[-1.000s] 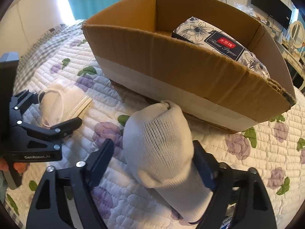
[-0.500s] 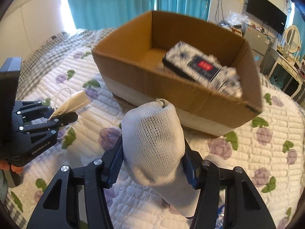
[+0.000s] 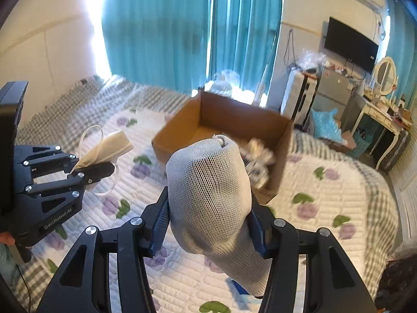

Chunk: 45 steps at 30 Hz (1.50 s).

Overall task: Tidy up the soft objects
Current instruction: 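Carry the mask and sock over the cardboard box and release both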

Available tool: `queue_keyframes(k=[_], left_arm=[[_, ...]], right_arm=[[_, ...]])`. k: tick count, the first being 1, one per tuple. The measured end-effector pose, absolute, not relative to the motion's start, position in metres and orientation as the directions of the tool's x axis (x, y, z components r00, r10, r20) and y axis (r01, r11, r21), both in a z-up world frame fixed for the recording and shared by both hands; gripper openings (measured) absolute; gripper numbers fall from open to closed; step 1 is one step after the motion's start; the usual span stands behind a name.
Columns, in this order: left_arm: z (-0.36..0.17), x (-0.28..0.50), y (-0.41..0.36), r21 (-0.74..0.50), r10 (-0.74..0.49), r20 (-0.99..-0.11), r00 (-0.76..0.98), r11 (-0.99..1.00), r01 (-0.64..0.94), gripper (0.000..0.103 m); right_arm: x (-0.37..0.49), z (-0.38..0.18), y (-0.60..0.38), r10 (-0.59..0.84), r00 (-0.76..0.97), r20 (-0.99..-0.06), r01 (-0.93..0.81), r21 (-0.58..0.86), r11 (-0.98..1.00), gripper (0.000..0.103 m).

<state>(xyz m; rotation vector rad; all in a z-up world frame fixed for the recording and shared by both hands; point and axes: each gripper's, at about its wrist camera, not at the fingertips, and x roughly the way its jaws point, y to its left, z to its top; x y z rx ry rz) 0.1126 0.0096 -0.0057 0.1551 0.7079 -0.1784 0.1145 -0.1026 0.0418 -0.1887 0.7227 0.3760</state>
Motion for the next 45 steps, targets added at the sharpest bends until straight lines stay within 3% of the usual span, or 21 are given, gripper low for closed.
queue_keyframes(k=[9,18,33,37,41,42,43,45], left_arm=[[0.048,0.138,-0.012,0.055,-0.165,-0.583,0.796,0.969,0.241,0.007],[0.047,0.205,-0.030,0.059,-0.174,-0.561,0.809,0.967,0.248,0.007],[-0.027,0.292,-0.037,0.046,-0.149,-0.647,0.747,0.971,0.233,0.007],[-0.039,0.298,-0.036,0.048,-0.142,-0.661,0.737,0.972,0.231,0.015],[-0.045,0.299,-0.034,0.041,-0.132,-0.673,0.728,0.976,0.215,0.015],[-0.045,0.300,-0.035,0.038,-0.127,-0.678,0.724,0.978,0.206,0.025],[-0.045,0.299,-0.034,0.036,-0.122,-0.679,0.724,0.979,0.198,0.043],[-0.040,0.291,-0.033,0.036,-0.116,-0.656,0.746,0.982,0.184,0.064]], right_arm=[[0.125,0.109,-0.121,0.283,0.745,-0.604,-0.375,-0.029,0.926,0.051],[0.185,0.135,-0.126,0.287,0.766,-0.575,-0.357,-0.009,0.934,0.049],[0.310,0.057,-0.121,0.282,0.701,-0.655,-0.334,0.047,0.941,0.047],[0.327,0.034,-0.117,0.287,0.682,-0.672,-0.337,0.059,0.940,0.047],[0.332,0.023,-0.117,0.307,0.685,-0.661,-0.336,0.087,0.938,0.055],[0.332,0.022,-0.117,0.306,0.691,-0.655,-0.332,0.090,0.939,0.061],[0.331,0.023,-0.118,0.308,0.697,-0.648,-0.329,0.094,0.940,0.071],[0.328,0.026,-0.120,0.299,0.714,-0.633,-0.315,0.090,0.945,0.080]])
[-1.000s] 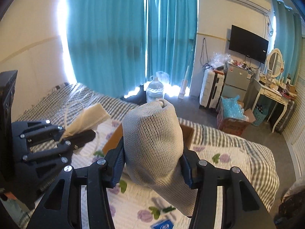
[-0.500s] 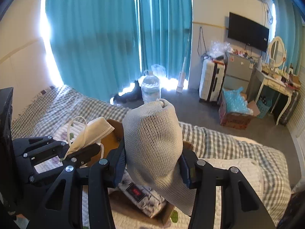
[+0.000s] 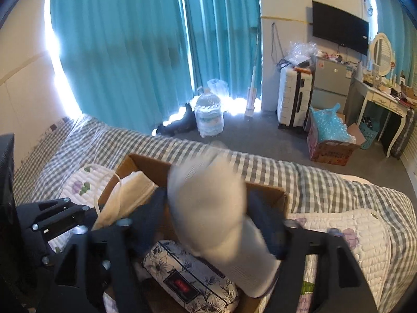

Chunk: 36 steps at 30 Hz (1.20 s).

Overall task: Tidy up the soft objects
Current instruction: 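Carry the mask and sock over the cardboard box and release both, then grasp the blue tissue packet with the right tool while the left grasps the white scrunchie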

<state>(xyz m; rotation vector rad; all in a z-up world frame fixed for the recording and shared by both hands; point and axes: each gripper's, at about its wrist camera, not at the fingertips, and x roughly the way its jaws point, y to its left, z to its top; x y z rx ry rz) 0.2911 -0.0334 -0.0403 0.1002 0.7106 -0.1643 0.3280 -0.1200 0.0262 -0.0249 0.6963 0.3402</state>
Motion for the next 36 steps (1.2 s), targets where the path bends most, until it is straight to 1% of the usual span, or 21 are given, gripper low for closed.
queue_keyframes(k=[1,3,5,6,7,8,9,10,12,14,18,21,24,27,30,36], left_arm=[[-0.036,0.286,-0.033,0.039,-0.114,-0.639,0.760,0.983,0.179,0.070],[-0.028,0.277,-0.031,0.048,-0.113,-0.618,0.778,0.982,0.181,0.072],[-0.013,0.264,-0.031,0.067,-0.102,-0.606,0.789,0.982,0.179,0.073],[-0.007,0.259,-0.029,0.074,-0.099,-0.599,0.795,0.981,0.177,0.075],[0.001,0.252,-0.029,0.080,-0.096,-0.590,0.801,0.981,0.177,0.081],[0.007,0.246,-0.027,0.085,-0.092,-0.581,0.809,0.981,0.173,0.084],[0.018,0.235,-0.025,0.095,-0.085,-0.565,0.821,0.981,0.167,0.088],[0.026,0.226,-0.024,0.100,-0.083,-0.552,0.830,0.981,0.165,0.090],[0.042,0.209,-0.018,0.104,-0.085,-0.529,0.844,0.981,0.164,0.093],[0.053,0.192,-0.014,0.104,-0.091,-0.516,0.852,0.980,0.167,0.096],[0.068,0.156,-0.012,0.109,-0.094,-0.493,0.865,0.980,0.169,0.101],[0.066,0.133,-0.018,0.118,-0.090,-0.490,0.867,0.979,0.168,0.101],[0.054,0.120,-0.019,0.111,-0.101,-0.504,0.858,0.977,0.180,0.101],[0.031,0.108,-0.021,0.105,-0.108,-0.535,0.838,0.976,0.193,0.101],[0.005,0.099,-0.019,0.096,-0.100,-0.563,0.821,0.978,0.185,0.101],[-0.056,0.102,-0.018,0.061,-0.080,-0.636,0.768,0.986,0.154,0.101]], right_arm=[[0.325,0.030,-0.122,0.294,0.724,-0.624,-0.308,0.089,0.947,0.080],[0.318,0.038,-0.126,0.292,0.737,-0.609,-0.302,0.091,0.949,0.081],[0.309,0.050,-0.132,0.283,0.752,-0.595,-0.288,0.090,0.953,0.085],[0.304,0.056,-0.135,0.280,0.755,-0.592,-0.284,0.089,0.955,0.086],[0.296,0.065,-0.140,0.276,0.761,-0.587,-0.280,0.086,0.956,0.088],[0.290,0.072,-0.143,0.271,0.767,-0.582,-0.277,0.082,0.957,0.089],[0.281,0.081,-0.147,0.262,0.776,-0.575,-0.270,0.072,0.960,0.093],[0.271,0.089,-0.151,0.251,0.786,-0.566,-0.264,0.060,0.963,0.097],[0.248,0.108,-0.159,0.232,0.805,-0.546,-0.256,0.034,0.966,0.099],[0.224,0.125,-0.168,0.212,0.822,-0.528,-0.244,0.010,0.970,0.103],[0.175,0.150,-0.186,0.194,0.833,-0.518,-0.241,-0.024,0.970,0.103],[0.145,0.154,-0.195,0.169,0.835,-0.524,-0.232,-0.056,0.971,0.103],[0.120,0.140,-0.202,0.165,0.815,-0.556,-0.245,-0.073,0.967,0.103],[0.102,0.111,-0.208,0.157,0.783,-0.602,-0.264,-0.092,0.960,0.103],[0.093,0.067,-0.208,0.153,0.739,-0.656,-0.287,-0.101,0.953,0.103],[0.092,-0.030,-0.206,0.174,0.611,-0.772,-0.328,-0.047,0.944,0.103]])
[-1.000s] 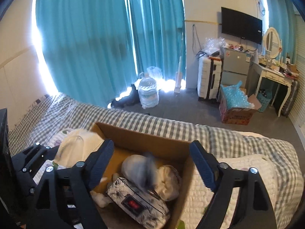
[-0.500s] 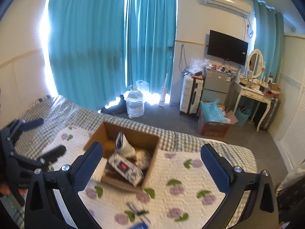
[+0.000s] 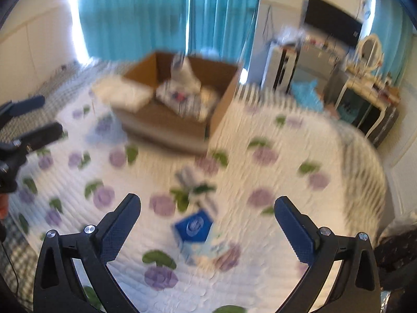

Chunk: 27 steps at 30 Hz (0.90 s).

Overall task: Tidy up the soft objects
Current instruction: 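Grasp the blue tissue packet with the right tool while the left grasps the white scrunchie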

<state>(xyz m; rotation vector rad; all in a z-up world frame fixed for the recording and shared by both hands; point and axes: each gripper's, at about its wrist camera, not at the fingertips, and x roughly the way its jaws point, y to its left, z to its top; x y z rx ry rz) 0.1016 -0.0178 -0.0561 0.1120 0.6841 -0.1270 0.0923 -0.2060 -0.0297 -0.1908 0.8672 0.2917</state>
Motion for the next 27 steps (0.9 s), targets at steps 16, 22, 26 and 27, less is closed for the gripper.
queue_keyframes(k=[16,22,26,27], left_arm=[[-0.130,0.118,-0.031,0.024,-0.084,-0.731,0.678,0.989,0.149,0.101],[-0.121,0.124,-0.049,0.026,-0.100,-0.722,0.684,0.985,0.171,0.101],[-0.116,0.135,-0.074,0.015,-0.121,-0.723,0.680,0.982,0.190,0.101],[-0.115,0.138,-0.081,0.016,-0.124,-0.723,0.680,0.981,0.196,0.101]], right_arm=[[0.118,-0.122,-0.202,0.140,0.336,-0.931,-0.359,0.010,0.933,0.058],[0.100,-0.084,-0.213,0.172,0.440,-0.881,-0.391,-0.015,0.920,0.055],[0.104,-0.057,-0.237,0.149,0.523,-0.839,-0.362,-0.060,0.930,0.054],[0.108,-0.051,-0.245,0.138,0.539,-0.831,-0.348,-0.070,0.935,0.054]])
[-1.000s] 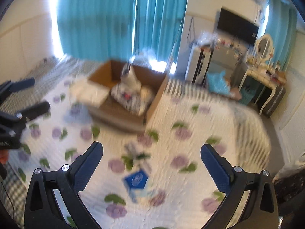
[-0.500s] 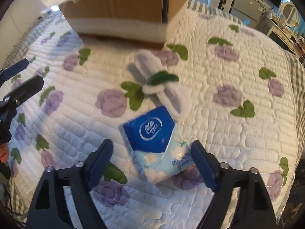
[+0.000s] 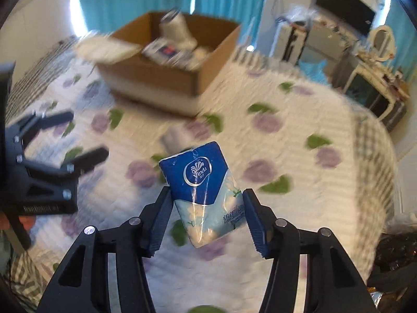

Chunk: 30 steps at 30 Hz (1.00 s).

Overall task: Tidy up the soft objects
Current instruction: 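Carry the packet and scrunchie into the cardboard box and release both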

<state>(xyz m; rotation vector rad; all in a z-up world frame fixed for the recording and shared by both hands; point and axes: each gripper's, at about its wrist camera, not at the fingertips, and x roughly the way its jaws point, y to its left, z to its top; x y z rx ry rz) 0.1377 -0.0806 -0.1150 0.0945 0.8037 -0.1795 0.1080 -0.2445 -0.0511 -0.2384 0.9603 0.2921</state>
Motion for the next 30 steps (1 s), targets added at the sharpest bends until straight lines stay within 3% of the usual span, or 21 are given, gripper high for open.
queue_keyframes(k=[8,14,16,18,19,21,27,30], left_arm=[[-0.125,0.169,-0.129,-0.010,-0.156,-0.744,0.650,0.975,0.222,0.099],[-0.161,0.195,-0.157,-0.067,-0.190,-0.806,0.560,0.970,0.233,0.096],[-0.174,0.201,-0.161,-0.087,-0.202,-0.828,0.524,0.968,0.235,0.082],[-0.180,0.204,-0.161,-0.108,-0.212,-0.831,0.515,0.968,0.225,0.075],[-0.180,0.203,-0.162,-0.105,-0.215,-0.826,0.521,0.967,0.233,0.063],[-0.177,0.200,-0.164,-0.092,-0.224,-0.820,0.527,0.960,0.265,0.051],[-0.156,0.185,-0.143,-0.122,-0.263,-0.805,0.532,0.951,0.286,0.032],[-0.136,0.172,-0.126,-0.109,-0.259,-0.791,0.555,0.951,0.290,0.031]], right_arm=[[0.142,-0.038,-0.276,0.074,0.603,-0.794,-0.289,-0.131,0.948,0.054],[0.157,-0.054,-0.291,0.078,0.599,-0.797,-0.272,-0.110,0.956,0.054],[0.160,-0.059,-0.295,0.084,0.597,-0.798,-0.265,-0.097,0.959,0.054],[0.162,-0.062,-0.298,0.089,0.597,-0.797,-0.260,-0.087,0.962,0.054],[0.164,-0.063,-0.300,0.091,0.599,-0.796,-0.257,-0.082,0.963,0.054],[0.165,-0.063,-0.301,0.096,0.600,-0.794,-0.254,-0.075,0.964,0.054],[0.156,-0.052,-0.297,0.101,0.612,-0.785,-0.252,-0.073,0.965,0.054],[0.145,-0.040,-0.290,0.099,0.626,-0.774,-0.255,-0.082,0.963,0.054]])
